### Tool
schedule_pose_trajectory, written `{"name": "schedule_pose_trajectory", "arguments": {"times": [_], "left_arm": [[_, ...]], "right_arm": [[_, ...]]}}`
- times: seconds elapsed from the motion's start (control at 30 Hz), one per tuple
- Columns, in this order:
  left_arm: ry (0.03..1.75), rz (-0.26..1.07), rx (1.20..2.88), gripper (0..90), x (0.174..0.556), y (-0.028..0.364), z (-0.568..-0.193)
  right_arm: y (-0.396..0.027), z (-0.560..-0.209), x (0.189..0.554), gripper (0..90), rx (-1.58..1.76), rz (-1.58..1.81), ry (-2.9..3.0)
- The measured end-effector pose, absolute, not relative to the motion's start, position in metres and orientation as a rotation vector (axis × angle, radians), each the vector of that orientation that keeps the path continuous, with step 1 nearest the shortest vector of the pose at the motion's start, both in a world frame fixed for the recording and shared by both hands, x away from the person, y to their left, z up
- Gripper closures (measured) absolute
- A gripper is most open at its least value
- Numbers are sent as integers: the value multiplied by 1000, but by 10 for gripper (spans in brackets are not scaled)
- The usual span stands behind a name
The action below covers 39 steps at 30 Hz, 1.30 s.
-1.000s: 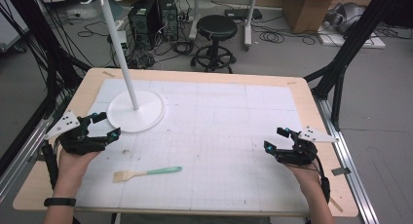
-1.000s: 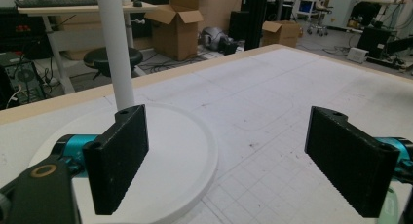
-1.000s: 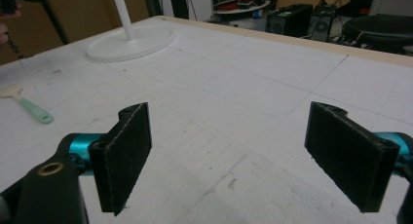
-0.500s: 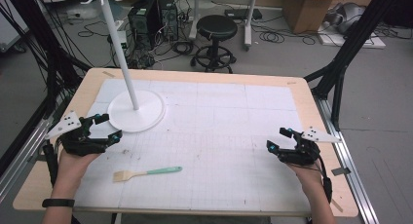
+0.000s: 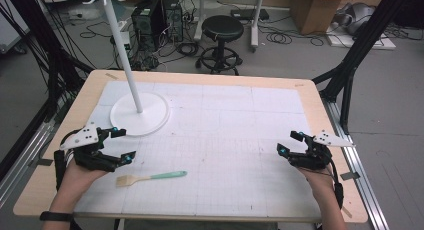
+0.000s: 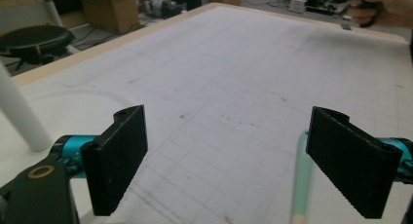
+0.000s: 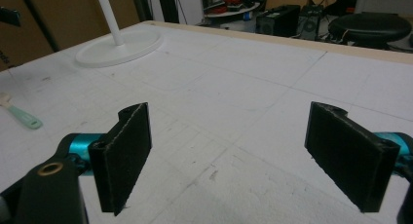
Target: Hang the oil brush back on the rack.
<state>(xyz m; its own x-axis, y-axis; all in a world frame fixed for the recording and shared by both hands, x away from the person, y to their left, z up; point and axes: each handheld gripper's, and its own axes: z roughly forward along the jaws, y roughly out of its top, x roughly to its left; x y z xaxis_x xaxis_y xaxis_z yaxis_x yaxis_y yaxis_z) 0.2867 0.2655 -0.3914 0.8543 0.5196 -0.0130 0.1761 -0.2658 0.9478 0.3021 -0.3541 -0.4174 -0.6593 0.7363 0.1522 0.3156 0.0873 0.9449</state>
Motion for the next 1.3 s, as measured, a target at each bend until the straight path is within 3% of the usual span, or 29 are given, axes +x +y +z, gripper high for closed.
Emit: {"name": "schedule_pose_trajectory", "arguments": {"times": [0.63,0.97,1.07,1.3], "left_arm": [[438,214,2055,158,282,226,-424],[417,220,2201,161,278,215,-437],[386,214,2236,213,276,213,-439],[371,186,2255,452,275,213,-441]], "right_arm": [[-358,-420,303,164,1047,1583,2008],[-358,-420,303,164,1054,1582,2013],[-359,-421,303,164,1050,1580,2011],[-360,-421,303,164,1055,1580,2009]]}}
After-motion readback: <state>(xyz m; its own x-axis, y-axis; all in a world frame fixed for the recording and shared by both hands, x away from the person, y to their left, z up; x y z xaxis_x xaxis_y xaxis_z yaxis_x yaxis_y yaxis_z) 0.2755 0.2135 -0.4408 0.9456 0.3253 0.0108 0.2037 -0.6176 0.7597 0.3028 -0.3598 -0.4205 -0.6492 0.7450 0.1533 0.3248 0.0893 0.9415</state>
